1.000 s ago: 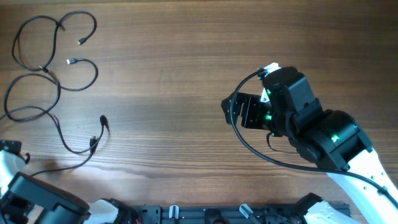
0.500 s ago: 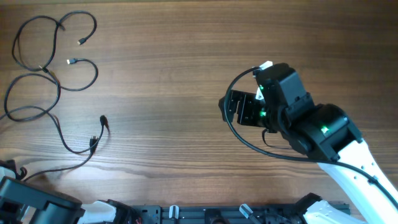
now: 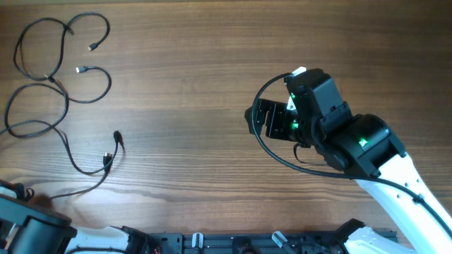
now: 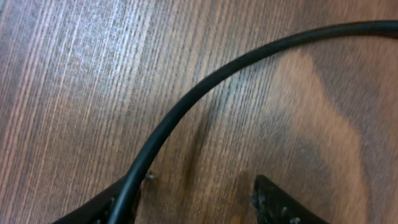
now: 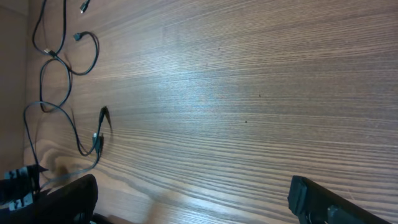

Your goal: Untangle cables

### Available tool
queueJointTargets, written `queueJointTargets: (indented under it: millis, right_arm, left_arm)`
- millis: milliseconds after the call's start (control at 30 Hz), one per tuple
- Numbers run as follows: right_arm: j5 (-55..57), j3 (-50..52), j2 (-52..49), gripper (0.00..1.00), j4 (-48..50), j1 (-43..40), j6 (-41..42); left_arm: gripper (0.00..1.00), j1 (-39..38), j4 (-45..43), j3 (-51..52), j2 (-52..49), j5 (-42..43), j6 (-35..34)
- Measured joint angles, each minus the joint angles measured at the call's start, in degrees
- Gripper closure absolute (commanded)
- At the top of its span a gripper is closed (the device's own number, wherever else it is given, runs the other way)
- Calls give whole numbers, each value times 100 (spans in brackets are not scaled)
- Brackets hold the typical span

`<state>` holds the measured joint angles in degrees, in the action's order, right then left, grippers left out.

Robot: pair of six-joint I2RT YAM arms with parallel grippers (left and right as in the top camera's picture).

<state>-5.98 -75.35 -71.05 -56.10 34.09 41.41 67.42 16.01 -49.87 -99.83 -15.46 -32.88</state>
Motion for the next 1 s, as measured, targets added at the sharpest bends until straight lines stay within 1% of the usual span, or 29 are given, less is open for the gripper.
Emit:
queueJointTargets:
  millis: [67,167,233,300,367,400,467,500,533,567,600,900,1000]
  right_arm:
    - [0,0,0,0,0,0,20]
    - [0,0,0,0,0,0,42]
    - [0,0,0,0,0,0,42]
    - [-2,0,0,0,0,0,42]
    - [-2,0,0,0,0,0,42]
    - [-2,0,0,0,2,0,42]
    - [-2,0,0,0,13,0,44]
    - [-2,0,0,0,28,0,44]
    - [-2,0,0,0,37,0,44]
    - [-2,0,0,0,44,0,44]
    - [-4,0,0,0,46,0,46]
    - [-46,0,0,0,48,0,61]
    - [-48,0,0,0,48,0,61]
  left_arm:
    - [51,0,-155,0,0,33,46]
    - [66,0,-374,0,0,42,70]
    - [72,0,-474,0,0,42,111]
    - [80,0,-496,-33,0,61,306]
    - [84,0,-509,-157,0,61,474]
    - [85,0,-562,-219,0,61,538]
    - [77,0,-748,-313,0,66,603]
    - [52,0,-846,-326,0,66,634]
    - [36,0,-876,-328,0,70,640]
    - [14,0,-901,-328,0,81,671]
    - [0,0,-922,-330,0,81,673]
    - [0,0,-723,-339,9,81,691]
    - [0,0,-702,-339,201,28,691]
